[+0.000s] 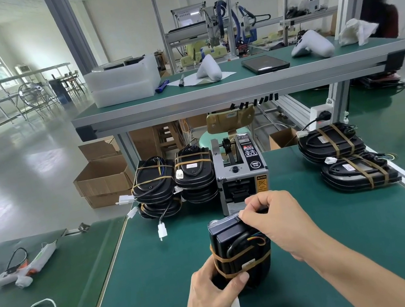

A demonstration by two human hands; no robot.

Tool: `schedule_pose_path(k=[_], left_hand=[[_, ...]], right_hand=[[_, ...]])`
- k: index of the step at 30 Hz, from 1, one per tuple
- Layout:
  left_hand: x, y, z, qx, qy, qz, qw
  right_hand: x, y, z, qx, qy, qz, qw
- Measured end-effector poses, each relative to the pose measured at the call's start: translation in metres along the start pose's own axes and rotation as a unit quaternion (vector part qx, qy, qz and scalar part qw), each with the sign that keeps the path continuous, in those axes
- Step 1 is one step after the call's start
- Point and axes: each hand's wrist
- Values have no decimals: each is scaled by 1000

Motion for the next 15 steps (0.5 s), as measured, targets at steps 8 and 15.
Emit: schedule_pose_path(k=[8, 15], left_hand=[[0, 0, -2, -5, -3, -3, 1000], [0, 0, -2, -5, -4, -2, 1000]], right_hand=[[-1, 0, 0, 20, -9, 4, 1000], [-2, 0, 2, 21, -8, 4, 1000]])
Point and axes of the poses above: each hand's wrist, its own x-axis away from the middle knuckle, its own y-axis out of the palm, z = x × y, and after that the axes turned 10 degrees about y, right-handed
